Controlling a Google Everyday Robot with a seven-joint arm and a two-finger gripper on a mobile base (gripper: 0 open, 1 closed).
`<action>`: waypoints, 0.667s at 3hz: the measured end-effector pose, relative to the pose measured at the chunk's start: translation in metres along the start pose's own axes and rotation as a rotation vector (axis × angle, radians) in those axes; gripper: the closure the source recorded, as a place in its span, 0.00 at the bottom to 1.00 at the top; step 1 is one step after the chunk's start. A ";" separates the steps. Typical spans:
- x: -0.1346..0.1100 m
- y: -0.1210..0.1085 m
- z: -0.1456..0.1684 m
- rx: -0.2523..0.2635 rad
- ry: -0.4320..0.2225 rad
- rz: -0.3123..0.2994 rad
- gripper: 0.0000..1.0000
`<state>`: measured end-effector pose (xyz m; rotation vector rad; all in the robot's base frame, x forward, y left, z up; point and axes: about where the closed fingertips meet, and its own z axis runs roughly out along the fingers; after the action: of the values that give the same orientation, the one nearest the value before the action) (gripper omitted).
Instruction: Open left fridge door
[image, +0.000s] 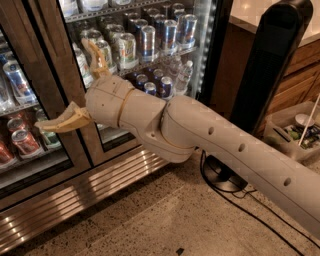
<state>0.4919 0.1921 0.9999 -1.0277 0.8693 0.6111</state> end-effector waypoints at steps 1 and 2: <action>-0.010 0.008 0.007 -0.029 -0.083 0.065 0.00; -0.029 0.024 0.018 -0.036 -0.246 0.217 0.00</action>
Offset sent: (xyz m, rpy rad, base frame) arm 0.0060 -0.0134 -0.0077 0.7156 0.3734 0.3775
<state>0.4638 0.2172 1.0176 -0.8737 0.7594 0.9196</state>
